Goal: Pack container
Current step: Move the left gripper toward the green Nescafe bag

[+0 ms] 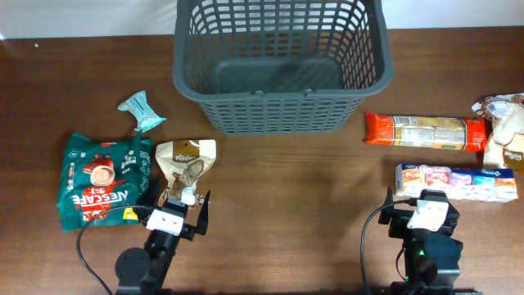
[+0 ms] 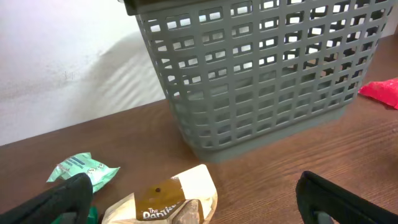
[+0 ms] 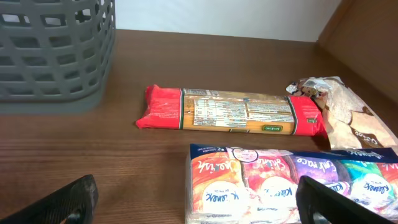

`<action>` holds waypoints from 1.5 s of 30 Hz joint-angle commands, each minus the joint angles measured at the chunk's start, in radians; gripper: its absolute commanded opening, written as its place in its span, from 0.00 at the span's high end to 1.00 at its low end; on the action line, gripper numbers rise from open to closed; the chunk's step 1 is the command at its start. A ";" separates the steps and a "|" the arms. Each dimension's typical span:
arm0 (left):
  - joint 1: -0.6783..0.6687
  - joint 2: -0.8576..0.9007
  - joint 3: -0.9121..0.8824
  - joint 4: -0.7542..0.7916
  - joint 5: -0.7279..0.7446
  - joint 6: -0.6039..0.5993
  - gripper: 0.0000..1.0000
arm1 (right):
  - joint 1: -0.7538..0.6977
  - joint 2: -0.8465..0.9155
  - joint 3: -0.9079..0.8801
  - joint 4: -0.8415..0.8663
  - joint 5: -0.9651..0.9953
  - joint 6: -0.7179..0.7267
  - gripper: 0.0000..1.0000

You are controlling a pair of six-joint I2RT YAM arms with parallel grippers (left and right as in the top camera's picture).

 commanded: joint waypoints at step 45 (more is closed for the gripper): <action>-0.003 -0.010 -0.004 -0.005 0.016 0.000 0.01 | -0.003 -0.009 -0.008 0.001 0.002 0.009 0.01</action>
